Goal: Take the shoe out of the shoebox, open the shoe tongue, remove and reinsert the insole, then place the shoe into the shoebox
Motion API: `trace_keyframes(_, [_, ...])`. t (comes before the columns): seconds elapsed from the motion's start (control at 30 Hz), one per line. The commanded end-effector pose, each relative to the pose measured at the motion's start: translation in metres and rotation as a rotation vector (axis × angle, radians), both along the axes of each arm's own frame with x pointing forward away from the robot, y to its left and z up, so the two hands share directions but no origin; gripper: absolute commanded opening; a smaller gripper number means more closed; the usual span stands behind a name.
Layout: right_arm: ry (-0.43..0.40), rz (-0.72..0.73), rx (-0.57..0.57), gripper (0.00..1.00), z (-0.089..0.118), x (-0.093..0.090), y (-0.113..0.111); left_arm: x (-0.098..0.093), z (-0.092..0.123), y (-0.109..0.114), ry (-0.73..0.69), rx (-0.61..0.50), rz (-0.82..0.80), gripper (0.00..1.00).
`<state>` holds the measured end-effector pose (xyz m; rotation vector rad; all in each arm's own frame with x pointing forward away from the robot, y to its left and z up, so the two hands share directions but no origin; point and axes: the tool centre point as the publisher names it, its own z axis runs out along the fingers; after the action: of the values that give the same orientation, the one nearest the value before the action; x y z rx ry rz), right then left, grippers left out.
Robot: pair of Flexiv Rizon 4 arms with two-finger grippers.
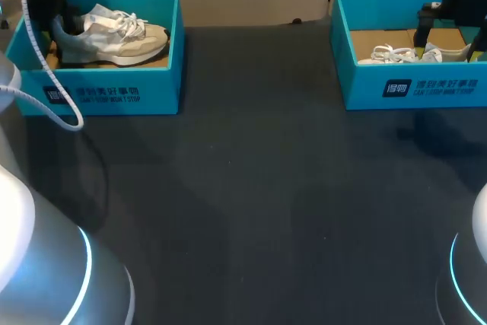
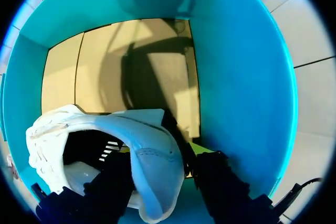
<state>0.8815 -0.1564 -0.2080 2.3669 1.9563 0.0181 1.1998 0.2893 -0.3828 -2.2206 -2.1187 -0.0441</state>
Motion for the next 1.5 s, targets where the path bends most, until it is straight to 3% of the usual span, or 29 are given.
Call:
trace_keyframes(0.03, [-0.002, 0.0, 0.001, 1.0, 0.0, -0.001, 0.0, 0.009, -0.003, 0.001, 0.022, -0.002, 0.001, 0.55])
trace_keyframes(0.07, [-0.002, 0.0, 0.001, 1.0, 0.0, -0.001, 0.0, 0.009, -0.004, 0.002, 0.023, -0.002, 0.0, 0.56])
trace_keyframes(0.2, [-0.002, 0.0, 0.001, 1.0, 0.0, -0.001, 0.0, 0.008, -0.006, 0.003, 0.026, 0.003, -0.001, 0.45])
trace_keyframes(0.27, [-0.002, 0.0, 0.001, 1.0, 0.0, -0.001, 0.0, 0.008, -0.007, 0.003, 0.027, 0.004, 0.001, 0.3])
trace_keyframes(0.33, [-0.002, 0.0, 0.001, 1.0, 0.0, -0.001, 0.0, 0.008, -0.007, 0.003, 0.027, 0.005, 0.002, 0.04])
trace_keyframes(0.37, [-0.002, 0.0, 0.001, 1.0, 0.0, -0.001, 0.0, 0.008, -0.007, 0.004, 0.027, 0.006, 0.002, 0.0])
trace_keyframes(0.57, [-0.002, 0.0, 0.001, 1.0, 0.0, -0.001, 0.0, 0.006, -0.002, 0.006, 0.018, 0.002, -0.003, 0.0])
trace_keyframes(0.93, [-0.002, 0.0, 0.001, 1.0, 0.0, -0.001, 0.0, 0.003, 0.027, 0.006, -0.022, -0.01, -0.002, 0.0])
trace_keyframes(1.27, [-0.002, 0.0, 0.001, 1.0, 0.0, -0.001, 0.0, -0.003, 0.07, 0.009, -0.056, 0.004, 0.015, 0.0])
trace_keyframes(1.5, [-0.002, 0.0, 0.001, 1.0, 0.0, -0.001, 0.0, -0.017, 0.107, 0.011, -0.076, -0.006, 0.024, 0.0])
